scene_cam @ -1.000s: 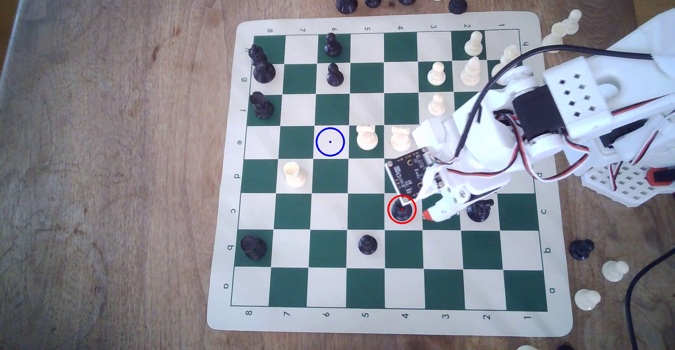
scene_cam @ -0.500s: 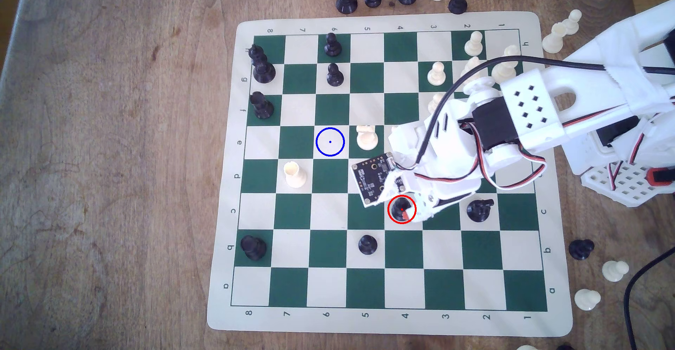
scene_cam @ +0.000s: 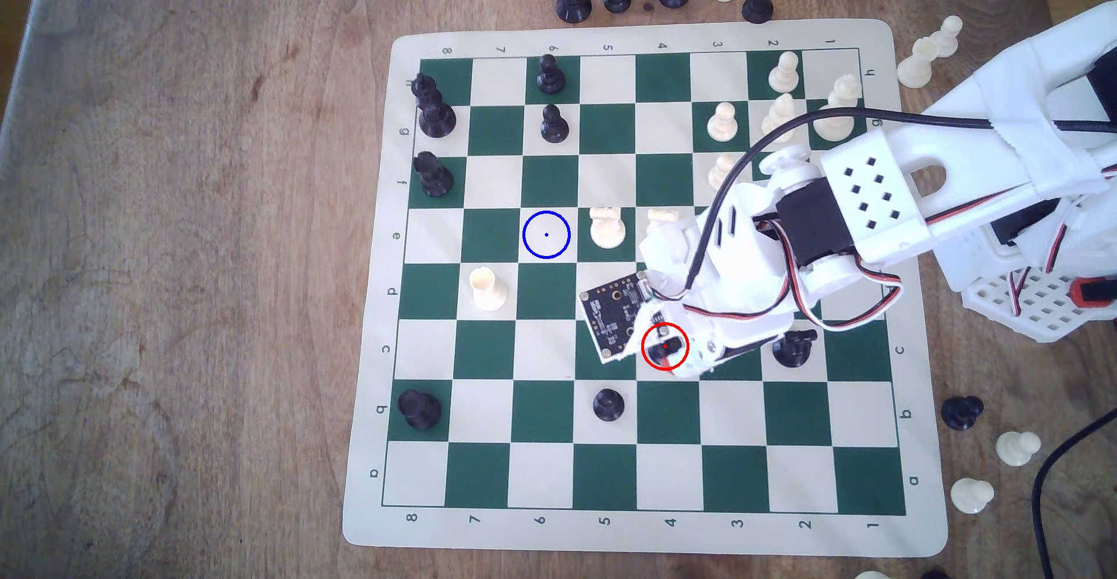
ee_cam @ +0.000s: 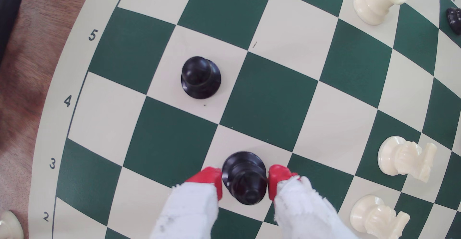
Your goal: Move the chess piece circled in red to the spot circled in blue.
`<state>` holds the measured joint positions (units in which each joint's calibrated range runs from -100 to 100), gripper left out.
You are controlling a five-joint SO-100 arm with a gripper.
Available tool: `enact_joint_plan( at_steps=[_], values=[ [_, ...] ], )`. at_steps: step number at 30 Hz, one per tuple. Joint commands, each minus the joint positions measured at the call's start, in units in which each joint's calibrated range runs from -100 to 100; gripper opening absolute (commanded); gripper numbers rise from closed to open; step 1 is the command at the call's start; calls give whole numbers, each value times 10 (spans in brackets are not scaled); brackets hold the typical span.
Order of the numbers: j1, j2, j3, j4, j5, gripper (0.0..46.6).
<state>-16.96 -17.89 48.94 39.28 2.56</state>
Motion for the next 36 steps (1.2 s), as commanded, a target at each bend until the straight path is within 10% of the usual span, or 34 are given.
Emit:
enact_joint_plan(
  at_steps=[1, 23, 36],
  values=[
    [-4, -2, -48, -7, -1, 65],
    [11, -106, -187, 153, -6, 5],
    [111, 71, -392, 131, -10, 5]
  ],
)
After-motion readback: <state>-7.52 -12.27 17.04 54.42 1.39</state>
